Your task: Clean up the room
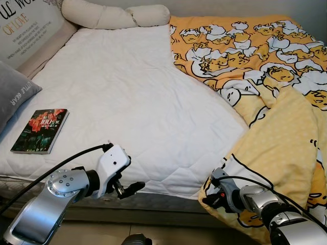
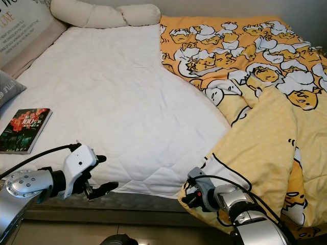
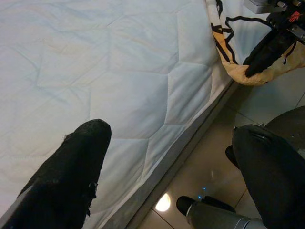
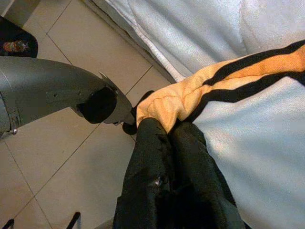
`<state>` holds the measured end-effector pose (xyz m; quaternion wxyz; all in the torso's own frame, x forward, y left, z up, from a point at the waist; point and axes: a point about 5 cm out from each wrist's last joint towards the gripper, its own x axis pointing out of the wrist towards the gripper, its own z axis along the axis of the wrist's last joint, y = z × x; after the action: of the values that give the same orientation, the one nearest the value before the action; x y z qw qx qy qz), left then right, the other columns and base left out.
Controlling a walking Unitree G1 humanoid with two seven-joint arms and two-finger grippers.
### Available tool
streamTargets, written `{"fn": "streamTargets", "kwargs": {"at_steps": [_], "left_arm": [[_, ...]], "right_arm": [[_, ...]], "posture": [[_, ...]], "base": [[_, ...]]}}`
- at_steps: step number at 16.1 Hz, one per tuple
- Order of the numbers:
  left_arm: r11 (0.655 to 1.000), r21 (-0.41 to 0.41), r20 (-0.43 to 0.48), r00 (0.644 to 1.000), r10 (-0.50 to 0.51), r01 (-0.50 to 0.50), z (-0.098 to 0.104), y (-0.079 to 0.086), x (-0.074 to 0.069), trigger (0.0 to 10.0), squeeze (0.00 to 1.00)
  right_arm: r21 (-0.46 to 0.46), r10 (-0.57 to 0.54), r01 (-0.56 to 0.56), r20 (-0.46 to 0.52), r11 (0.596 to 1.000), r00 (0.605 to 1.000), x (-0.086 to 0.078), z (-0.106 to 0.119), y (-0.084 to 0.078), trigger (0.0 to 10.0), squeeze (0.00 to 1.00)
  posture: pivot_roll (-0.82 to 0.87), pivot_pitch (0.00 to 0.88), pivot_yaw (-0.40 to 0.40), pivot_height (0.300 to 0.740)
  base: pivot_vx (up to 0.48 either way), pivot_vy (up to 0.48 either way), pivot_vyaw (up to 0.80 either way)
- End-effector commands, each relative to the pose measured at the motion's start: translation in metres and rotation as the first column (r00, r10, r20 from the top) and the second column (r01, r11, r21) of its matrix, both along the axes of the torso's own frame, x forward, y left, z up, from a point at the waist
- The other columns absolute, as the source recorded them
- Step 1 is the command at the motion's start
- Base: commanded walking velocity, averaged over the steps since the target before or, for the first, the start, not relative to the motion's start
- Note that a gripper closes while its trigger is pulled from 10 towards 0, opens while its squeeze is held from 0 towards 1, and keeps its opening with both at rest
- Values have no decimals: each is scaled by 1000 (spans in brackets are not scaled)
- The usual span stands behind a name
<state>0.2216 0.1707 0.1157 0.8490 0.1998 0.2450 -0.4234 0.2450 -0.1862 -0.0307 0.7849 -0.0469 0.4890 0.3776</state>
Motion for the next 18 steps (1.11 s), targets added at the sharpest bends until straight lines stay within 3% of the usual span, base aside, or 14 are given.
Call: {"fn": "streamTargets", "kwargs": {"at_steps": [1,4,5,8,10,11,13,15,16,17,18], "left_arm": [[1000,0,7,1000,-4,4,2,-1,-1,10000,35],[1000,0,7,1000,-4,4,2,-1,-1,10000,35],[1000,-3,3,1000,-12,12,2,-3,0,10000,27],[1000,-5,0,1000,-27,27,2,-5,2,10000,31],[1000,-4,1,1000,-28,28,2,-4,2,10000,27],[1000,-5,1,1000,-29,29,2,-4,3,10000,27],[1000,-4,2,1000,-30,30,2,-4,3,10000,27],[1000,-2,6,1000,-29,29,2,-5,5,10000,31],[1000,-2,7,1000,-28,28,2,-5,5,10000,31],[1000,-3,10,1000,-28,28,2,-6,6,10000,31],[1000,-4,14,1000,-28,28,2,-7,6,10000,27]], "right_arm": [[15,28,-28,17,999,999,4,3,5,0,0],[15,28,-28,17,999,999,4,3,5,0,0],[102,163,-163,5,981,987,-7,8,-8,10000,1000],[187,249,-257,66,948,966,-4,25,-15,10000,1000],[214,253,-264,78,941,964,-2,30,-12,10000,1000],[292,225,-247,106,924,969,5,43,-7,10000,1000],[358,194,-234,146,904,970,13,56,-3,10000,1000],[336,-13,-97,309,937,951,44,72,2,10000,1000],[319,-68,-46,338,947,939,50,74,2,10000,1000],[254,-222,122,414,959,883,66,77,0,10000,1000],[198,-344,283,491,939,800,78,81,-4,10000,1000]], "posture": [[133,0,63,740],[133,0,63,740],[117,0,79,740],[116,0,82,740],[117,0,83,740],[118,0,84,740],[118,0,84,740],[117,0,86,740],[117,0,86,740],[119,0,86,740],[122,0,85,740]], "base": [[0,0,0],[0,0,0],[0,0,0],[0,0,0],[0,0,0],[0,0,0],[0,0,0],[0,0,0],[0,0,0],[0,0,0],[0,0,0]]}}
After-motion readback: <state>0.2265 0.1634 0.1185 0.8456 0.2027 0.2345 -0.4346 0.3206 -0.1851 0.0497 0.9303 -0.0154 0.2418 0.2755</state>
